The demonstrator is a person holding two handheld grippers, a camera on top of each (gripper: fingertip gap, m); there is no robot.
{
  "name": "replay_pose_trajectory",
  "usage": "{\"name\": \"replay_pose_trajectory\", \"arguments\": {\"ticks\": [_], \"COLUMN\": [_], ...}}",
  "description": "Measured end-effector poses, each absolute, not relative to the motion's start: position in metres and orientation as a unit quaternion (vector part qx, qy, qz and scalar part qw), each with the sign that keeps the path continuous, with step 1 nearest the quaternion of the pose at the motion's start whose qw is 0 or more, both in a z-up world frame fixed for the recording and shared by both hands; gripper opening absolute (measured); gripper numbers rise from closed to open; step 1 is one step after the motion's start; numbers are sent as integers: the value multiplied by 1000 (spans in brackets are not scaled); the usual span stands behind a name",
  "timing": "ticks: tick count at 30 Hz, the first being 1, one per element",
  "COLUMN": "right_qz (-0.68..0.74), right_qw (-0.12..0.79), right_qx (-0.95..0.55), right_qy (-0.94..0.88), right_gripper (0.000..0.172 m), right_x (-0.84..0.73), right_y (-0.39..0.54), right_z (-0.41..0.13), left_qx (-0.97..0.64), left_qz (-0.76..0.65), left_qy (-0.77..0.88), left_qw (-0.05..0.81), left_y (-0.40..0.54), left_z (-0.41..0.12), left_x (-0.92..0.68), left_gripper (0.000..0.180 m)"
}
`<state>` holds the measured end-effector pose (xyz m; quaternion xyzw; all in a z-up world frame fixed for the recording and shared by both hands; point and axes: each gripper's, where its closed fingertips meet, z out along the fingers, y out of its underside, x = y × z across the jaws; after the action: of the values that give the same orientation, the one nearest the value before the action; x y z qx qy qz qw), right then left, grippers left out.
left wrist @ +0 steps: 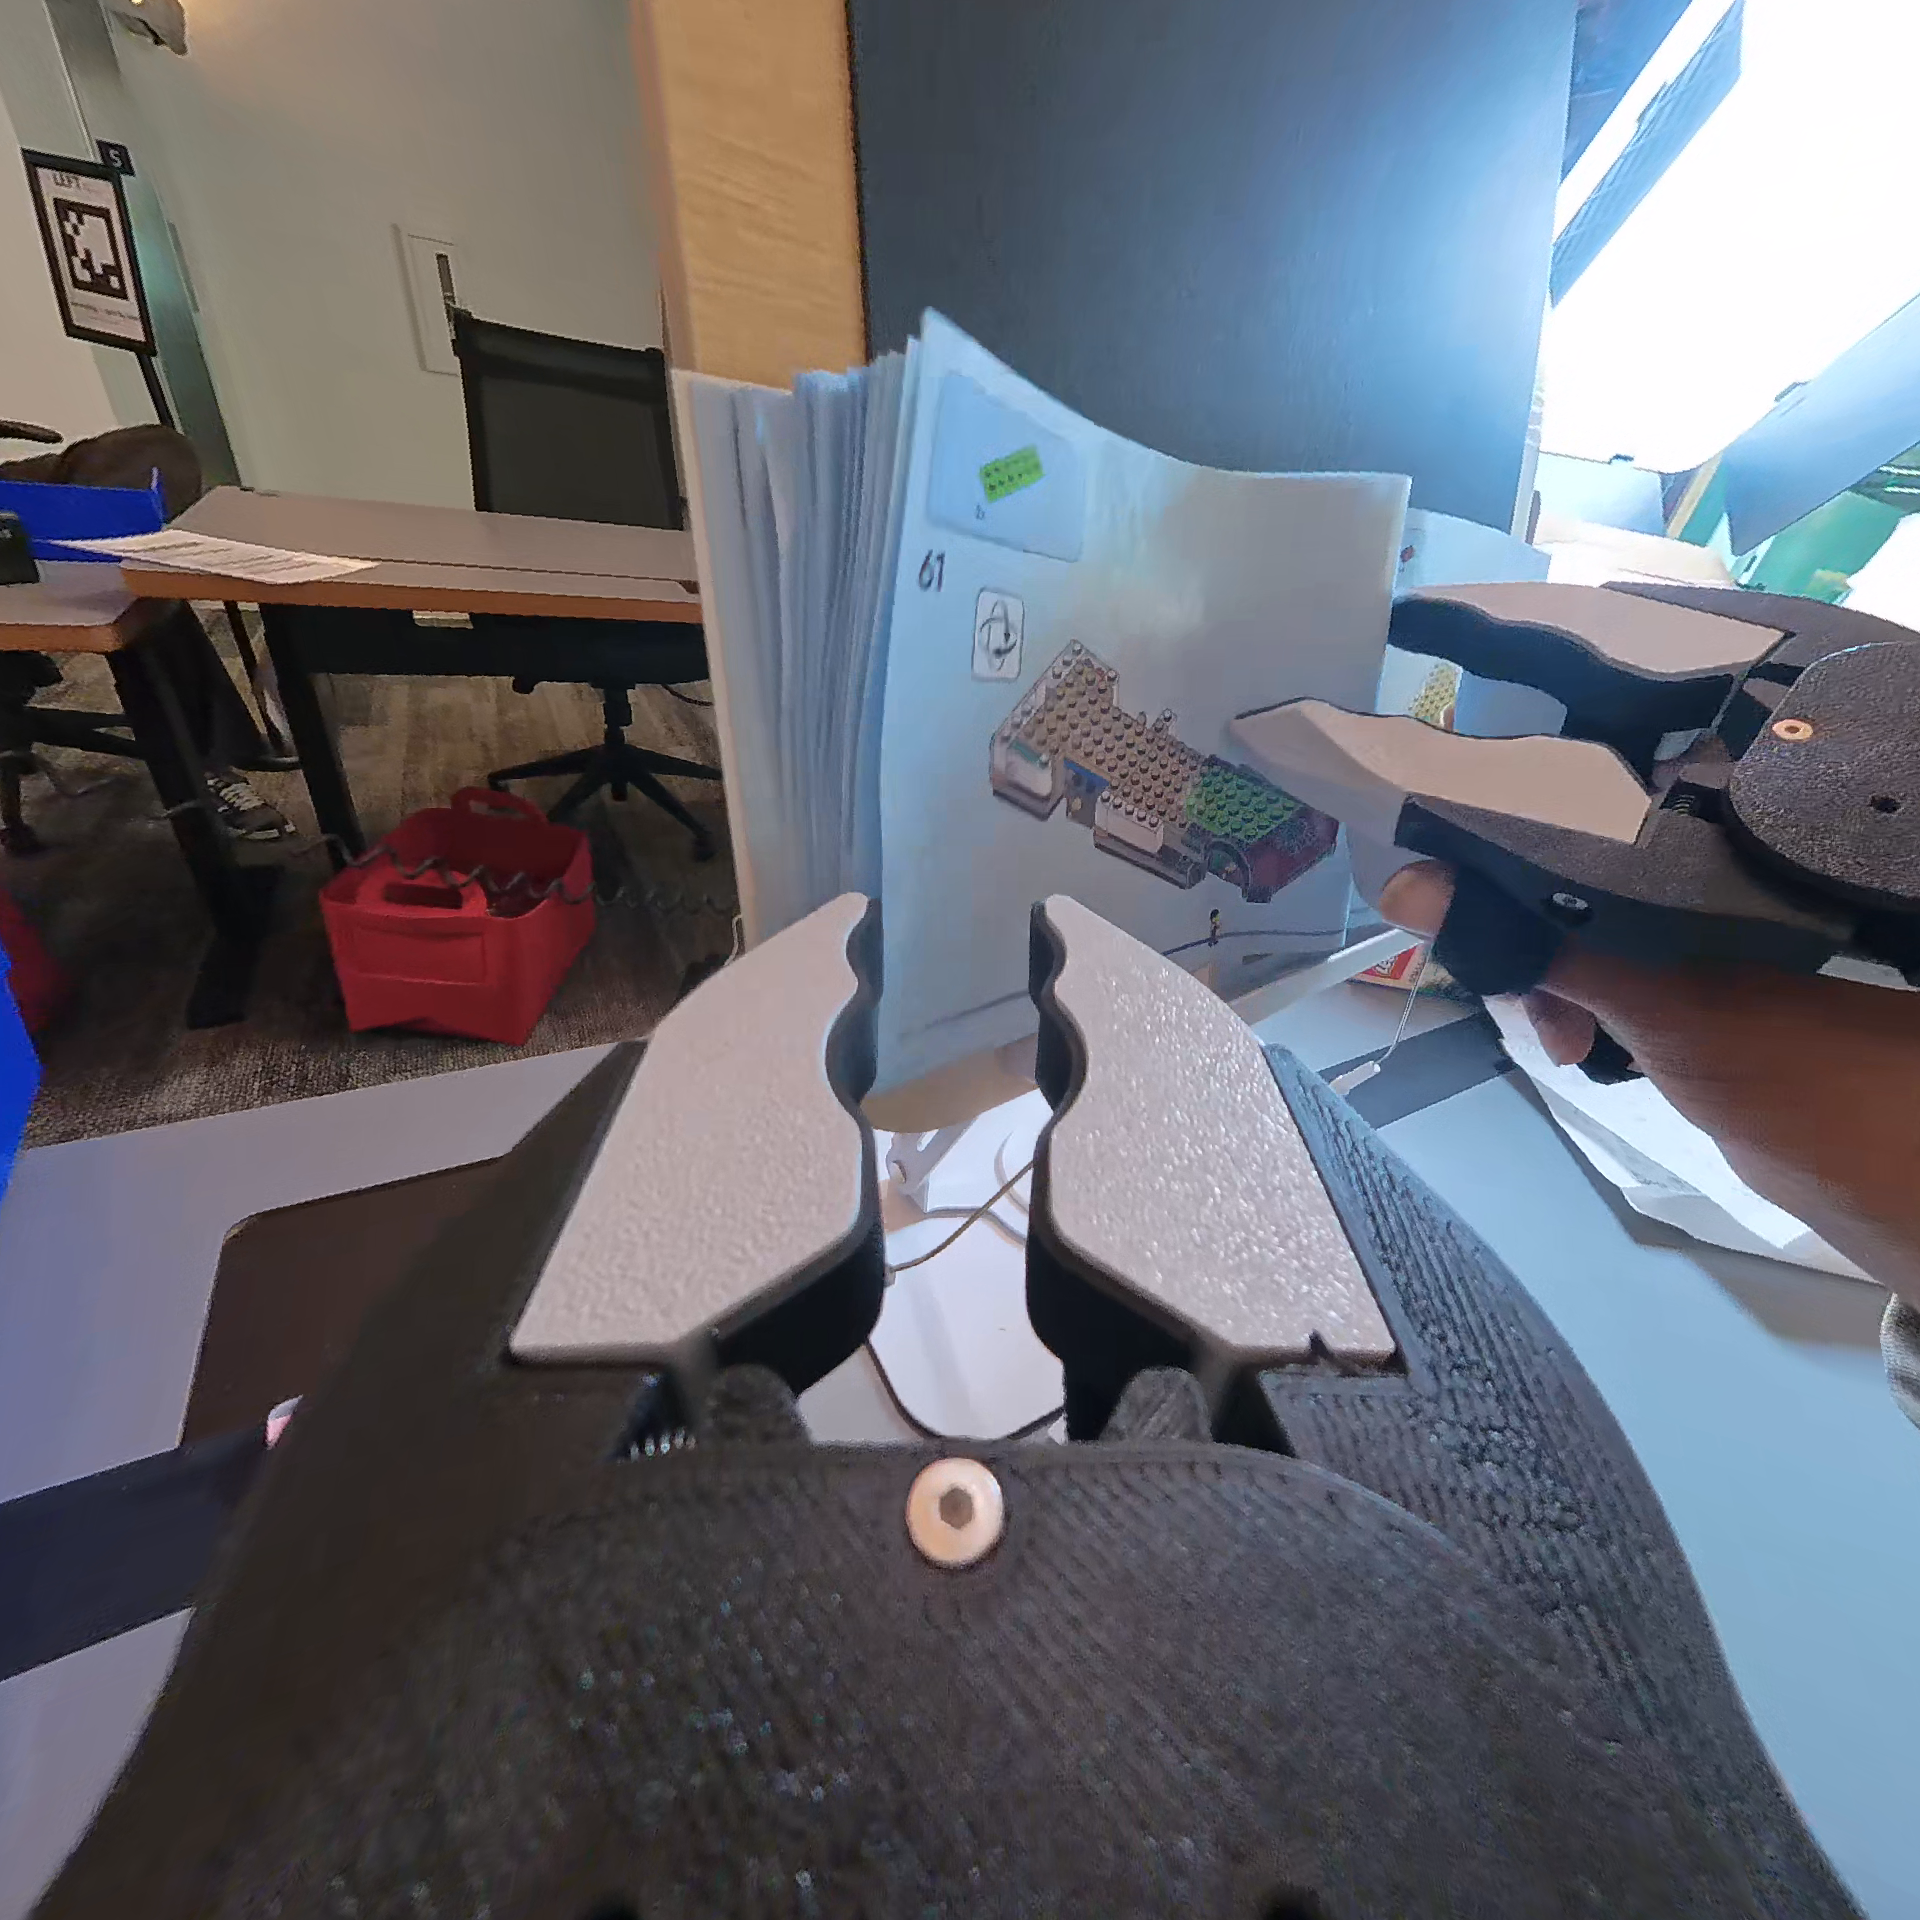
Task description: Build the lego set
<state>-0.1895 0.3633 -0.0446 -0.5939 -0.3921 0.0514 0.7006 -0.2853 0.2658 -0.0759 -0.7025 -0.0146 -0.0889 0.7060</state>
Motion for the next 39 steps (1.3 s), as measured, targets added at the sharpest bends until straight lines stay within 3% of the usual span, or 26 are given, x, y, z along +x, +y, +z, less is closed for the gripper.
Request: {"name": "replay_pose_trajectory", "arguments": {"ticks": [5,10,15,29,32,35,39], "right_qz": [119,268,305,369,362,333,337], "right_qw": [690,644,626,593,589,590,595], "right_qx": [-592,-603,-610,-622,-629,-650,-648], "right_qy": [-401,-387,-379,-355,-356,-344,-337], "right_gripper": [29,22,8,6,7,3,5], "right_x": [-179,-171,-155,-139,-132,-117,-98], "right_y": [364,359,363,370,374,384,378], "right_z": [-41,-42,-50,-57,-60,-67,-62], "left_qx": [-699,-695,-700,-720,-728,-717,-730], "left_qz": [-86,-74,-67,-74,-83,-122,-94], "left_qy": [-9,18,39,84,86,96,60], "left_qw": [709,715,709,684,675,679,674], "left_y": [265,263,266,287,293,294,301], "left_z": [-72,-66,-70,-80,-86,-85,-88], "left_x": [-280,-266,-254,-230,-222,-204,-212], "left_gripper": [28,31,34,46,40,16,4]}}
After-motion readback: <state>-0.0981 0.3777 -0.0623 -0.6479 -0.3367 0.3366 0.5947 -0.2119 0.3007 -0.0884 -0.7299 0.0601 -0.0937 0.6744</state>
